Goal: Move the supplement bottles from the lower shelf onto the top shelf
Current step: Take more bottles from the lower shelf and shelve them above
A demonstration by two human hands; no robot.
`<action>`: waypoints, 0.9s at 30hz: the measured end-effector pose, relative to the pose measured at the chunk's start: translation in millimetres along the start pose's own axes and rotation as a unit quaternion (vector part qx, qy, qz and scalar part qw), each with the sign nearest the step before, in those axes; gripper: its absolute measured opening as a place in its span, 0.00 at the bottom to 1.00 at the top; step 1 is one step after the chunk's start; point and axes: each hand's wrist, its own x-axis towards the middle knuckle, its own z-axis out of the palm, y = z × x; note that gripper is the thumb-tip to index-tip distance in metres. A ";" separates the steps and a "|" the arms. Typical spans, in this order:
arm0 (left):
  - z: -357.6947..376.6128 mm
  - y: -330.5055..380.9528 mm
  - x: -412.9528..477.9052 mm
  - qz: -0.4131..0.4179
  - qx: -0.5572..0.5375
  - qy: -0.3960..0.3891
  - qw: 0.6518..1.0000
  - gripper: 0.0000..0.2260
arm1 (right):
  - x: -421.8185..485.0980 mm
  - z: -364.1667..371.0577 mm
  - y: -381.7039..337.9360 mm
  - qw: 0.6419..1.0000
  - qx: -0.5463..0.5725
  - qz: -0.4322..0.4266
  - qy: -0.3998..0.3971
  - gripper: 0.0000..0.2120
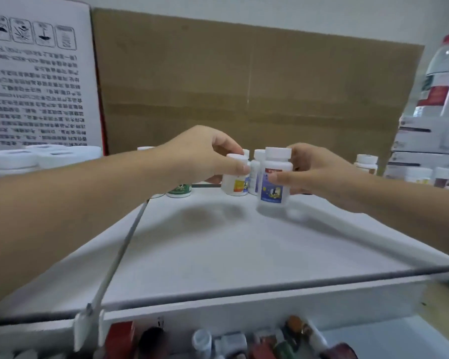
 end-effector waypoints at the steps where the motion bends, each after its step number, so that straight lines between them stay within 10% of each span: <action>1: 7.2 1.4 6.4 -0.006 0.007 0.006 1.000 0.11 | 5.3 -5.1 7.0 1.000 -0.018 -0.007 -0.006 0.23; 27: 29.2 -24.6 -1.2 -0.017 0.075 -0.003 0.997 0.08 | 18.2 -7.2 46.4 0.991 -0.131 0.010 0.028 0.33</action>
